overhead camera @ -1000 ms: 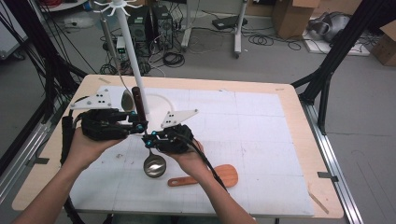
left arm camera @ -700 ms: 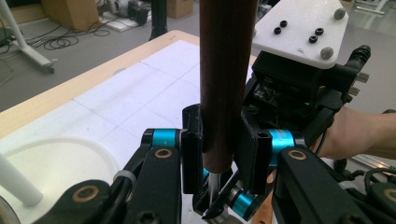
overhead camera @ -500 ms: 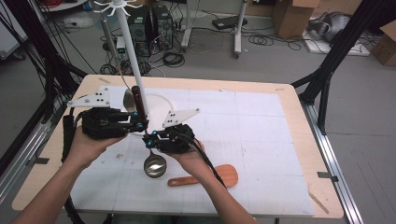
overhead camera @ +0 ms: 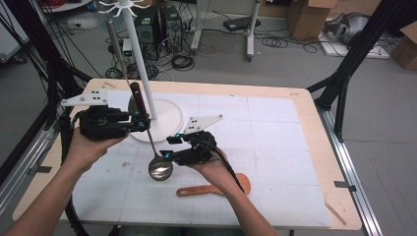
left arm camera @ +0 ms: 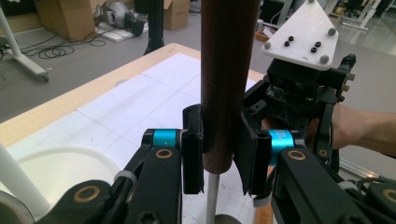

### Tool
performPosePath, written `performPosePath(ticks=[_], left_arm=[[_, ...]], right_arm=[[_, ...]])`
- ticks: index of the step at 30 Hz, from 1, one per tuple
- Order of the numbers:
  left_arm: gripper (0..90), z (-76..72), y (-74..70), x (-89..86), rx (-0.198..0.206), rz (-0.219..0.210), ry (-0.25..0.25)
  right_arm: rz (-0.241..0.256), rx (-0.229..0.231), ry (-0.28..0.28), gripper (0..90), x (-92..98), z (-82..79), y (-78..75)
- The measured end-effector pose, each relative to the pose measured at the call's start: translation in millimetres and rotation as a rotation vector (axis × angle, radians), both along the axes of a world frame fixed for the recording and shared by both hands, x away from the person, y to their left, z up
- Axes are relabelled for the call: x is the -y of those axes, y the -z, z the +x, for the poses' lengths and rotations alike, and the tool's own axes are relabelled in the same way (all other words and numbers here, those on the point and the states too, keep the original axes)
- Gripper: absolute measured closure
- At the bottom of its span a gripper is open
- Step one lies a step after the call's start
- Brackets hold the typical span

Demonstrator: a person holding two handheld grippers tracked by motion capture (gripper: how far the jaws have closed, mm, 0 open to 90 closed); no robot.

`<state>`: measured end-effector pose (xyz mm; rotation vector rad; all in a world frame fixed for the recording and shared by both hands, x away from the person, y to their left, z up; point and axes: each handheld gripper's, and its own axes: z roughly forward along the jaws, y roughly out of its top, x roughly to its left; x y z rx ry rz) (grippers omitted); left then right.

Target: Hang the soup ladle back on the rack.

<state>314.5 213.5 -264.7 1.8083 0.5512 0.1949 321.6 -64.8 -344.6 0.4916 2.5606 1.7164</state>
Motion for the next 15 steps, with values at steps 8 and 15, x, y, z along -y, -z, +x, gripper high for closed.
performPosePath(ticks=[8,15], left_arm=[[73.5,6.1,-1.9,-5.4,0.001,-0.007,-0.018],[73.5,3.1,-7.2,-12.6,0.020,0.003,-0.028]], right_arm=[[-0.005,0.010,0.067,36.6,31.6,-1.4,0.5],[-0.025,0.018,0.120,31.1,56.1,-4.4,4.7]])
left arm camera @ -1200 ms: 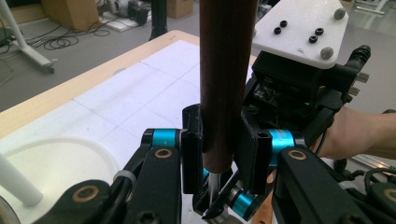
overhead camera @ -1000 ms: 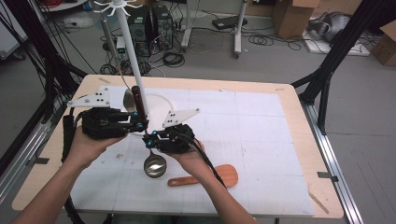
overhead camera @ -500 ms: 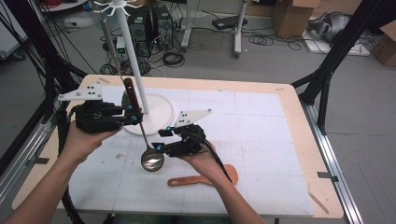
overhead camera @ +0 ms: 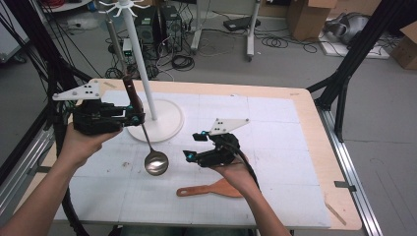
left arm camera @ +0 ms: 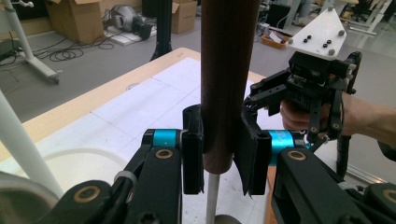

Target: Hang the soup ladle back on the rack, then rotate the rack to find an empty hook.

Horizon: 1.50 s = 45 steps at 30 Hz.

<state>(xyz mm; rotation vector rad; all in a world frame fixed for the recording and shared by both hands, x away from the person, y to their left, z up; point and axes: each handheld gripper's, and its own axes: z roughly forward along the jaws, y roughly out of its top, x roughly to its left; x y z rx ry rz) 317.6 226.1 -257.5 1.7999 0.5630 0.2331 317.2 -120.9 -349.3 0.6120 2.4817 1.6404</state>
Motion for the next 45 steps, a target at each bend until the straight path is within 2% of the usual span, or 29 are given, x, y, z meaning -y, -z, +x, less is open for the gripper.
performPosePath(ticks=[12,19,25,31,33,34,35,39,42,45], left_arm=[[73.5,-1.9,-6.4,-15.6,0.006,-0.005,-0.021],[73.5,-3.3,-8.3,-23.6,0.006,-0.006,-0.030],[73.5,-3.5,-10.2,-30.9,0.006,-0.018,-0.036],[73.5,-6.3,-13.6,-39.2,0.012,-0.021,-0.053],[73.5,-6.6,-23.7,-38.2,0.023,0.040,-0.046],[73.5,-7.7,-31.9,-37.1,0.048,0.062,-0.047],[73.5,-8.0,-40.4,-36.8,0.064,0.064,-0.046],[73.5,-6.3,-68.3,-38.8,0.083,0.071,-0.034],[73.5,-2.6,-76.2,-38.6,0.086,0.073,-0.037],[73.5,3.1,-78.1,-35.9,0.076,0.083,-0.032]], right_arm=[[-0.005,-0.008,0.095,26.4,53.2,-11.1,10.0],[-0.015,-0.012,0.137,23.8,76.6,-17.3,14.2],[-0.006,-0.021,0.182,21.1,94.6,-22.5,20.1],[-0.008,-0.022,0.195,19.5,101.7,-23.2,20.5],[-0.004,-0.021,0.198,19.2,102.7,-23.3,19.8],[-0.004,-0.017,0.199,19.0,103.2,-22.9,19.6],[-0.004,-0.018,0.202,18.8,103.5,-22.9,19.5],[-0.003,-0.019,0.205,18.2,104.6,-23.2,20.1],[-0.002,-0.026,0.205,17.9,105.2,-23.0,20.7],[0.003,-0.018,0.207,17.5,106.4,-22.8,20.0]])
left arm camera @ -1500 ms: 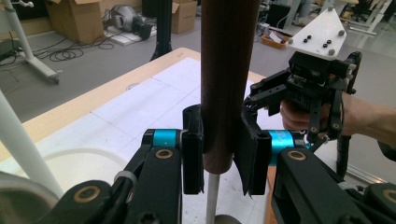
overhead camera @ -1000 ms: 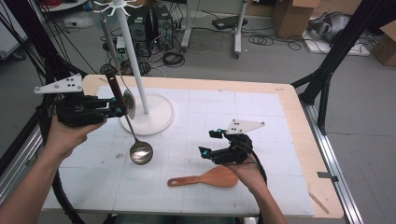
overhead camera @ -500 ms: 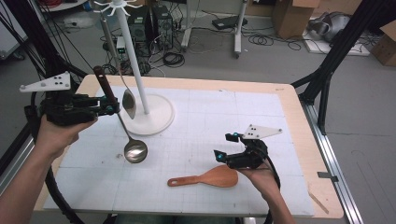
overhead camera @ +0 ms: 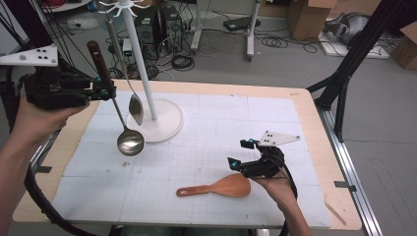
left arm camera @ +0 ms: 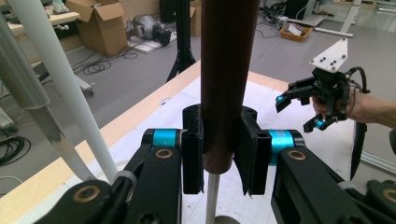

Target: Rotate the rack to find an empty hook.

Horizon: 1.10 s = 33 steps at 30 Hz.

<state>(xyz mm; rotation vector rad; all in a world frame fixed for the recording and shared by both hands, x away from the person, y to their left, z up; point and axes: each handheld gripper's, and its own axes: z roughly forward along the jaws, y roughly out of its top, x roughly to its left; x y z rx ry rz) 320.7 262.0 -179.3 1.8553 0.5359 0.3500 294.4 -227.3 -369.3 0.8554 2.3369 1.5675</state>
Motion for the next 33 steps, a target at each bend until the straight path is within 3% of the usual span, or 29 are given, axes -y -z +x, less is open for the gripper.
performPosePath(ticks=[6,15,33], left_arm=[[73.5,17.4,0.6,12.9,-0.024,0.011,0.016],[73.4,38.0,-5.7,29.9,-0.024,0.022,0.023],[73.4,65.4,-10.5,40.1,-0.044,0.034,-0.005]], right_arm=[[-0.003,-0.003,0.008,17.2,3.8,0.4,0.3],[0.000,0.005,0.031,16.5,10.5,0.3,-0.7],[-0.017,0.006,0.023,15.7,7.9,1.1,2.8]])
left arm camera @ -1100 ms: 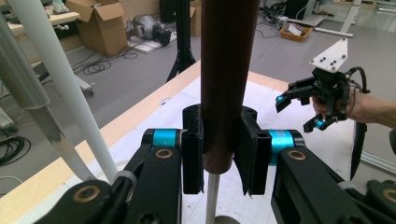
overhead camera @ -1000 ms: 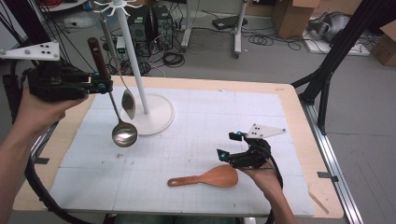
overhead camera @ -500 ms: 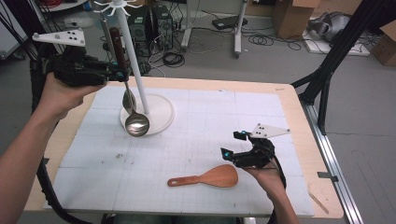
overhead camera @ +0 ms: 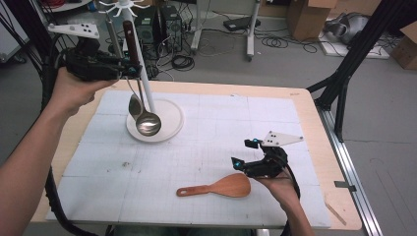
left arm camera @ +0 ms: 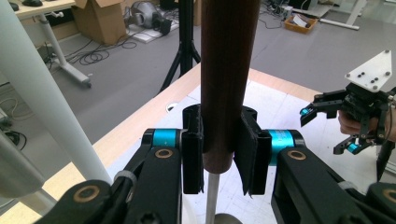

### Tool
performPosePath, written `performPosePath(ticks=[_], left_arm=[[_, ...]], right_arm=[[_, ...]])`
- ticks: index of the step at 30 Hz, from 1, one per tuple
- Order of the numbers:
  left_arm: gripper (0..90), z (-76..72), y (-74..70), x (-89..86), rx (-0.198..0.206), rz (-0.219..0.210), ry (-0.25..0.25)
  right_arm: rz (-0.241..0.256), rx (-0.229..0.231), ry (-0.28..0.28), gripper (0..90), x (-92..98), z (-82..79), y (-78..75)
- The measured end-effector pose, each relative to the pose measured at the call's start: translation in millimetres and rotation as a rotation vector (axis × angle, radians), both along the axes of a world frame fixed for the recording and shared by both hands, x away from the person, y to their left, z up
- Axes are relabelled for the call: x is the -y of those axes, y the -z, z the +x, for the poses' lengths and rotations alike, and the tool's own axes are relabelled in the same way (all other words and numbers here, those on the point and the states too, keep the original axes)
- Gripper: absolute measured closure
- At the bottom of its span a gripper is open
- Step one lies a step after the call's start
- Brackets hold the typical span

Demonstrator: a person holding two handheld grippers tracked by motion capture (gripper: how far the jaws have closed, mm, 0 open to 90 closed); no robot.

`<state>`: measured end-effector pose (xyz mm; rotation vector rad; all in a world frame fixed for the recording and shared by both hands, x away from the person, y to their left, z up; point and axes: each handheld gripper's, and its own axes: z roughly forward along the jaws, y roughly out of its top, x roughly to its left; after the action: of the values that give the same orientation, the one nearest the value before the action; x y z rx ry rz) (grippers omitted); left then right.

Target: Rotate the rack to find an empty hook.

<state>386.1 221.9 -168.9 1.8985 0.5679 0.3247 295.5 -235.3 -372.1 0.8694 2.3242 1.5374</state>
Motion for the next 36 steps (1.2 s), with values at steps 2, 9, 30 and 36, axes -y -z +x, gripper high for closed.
performPosePath(ticks=[2,9,30,36], left_arm=[[73.5,2.3,-0.3,0.4,-0.002,-0.001,0.000],[73.4,13.4,-3.8,2.6,-0.013,-0.007,-0.014],[73.4,39.7,-5.7,9.4,-0.051,-0.024,-0.055],[73.3,45.4,-2.5,11.2,-0.054,-0.034,-0.065]], right_arm=[[-0.001,0.001,-0.007,15.7,-1.0,0.2,-0.2],[0.002,0.008,-0.007,15.7,-1.5,-0.8,-1.5],[0.012,0.016,-0.004,15.6,1.0,-1.9,-2.5],[0.020,0.013,0.005,15.5,2.3,-3.1,-2.9]])
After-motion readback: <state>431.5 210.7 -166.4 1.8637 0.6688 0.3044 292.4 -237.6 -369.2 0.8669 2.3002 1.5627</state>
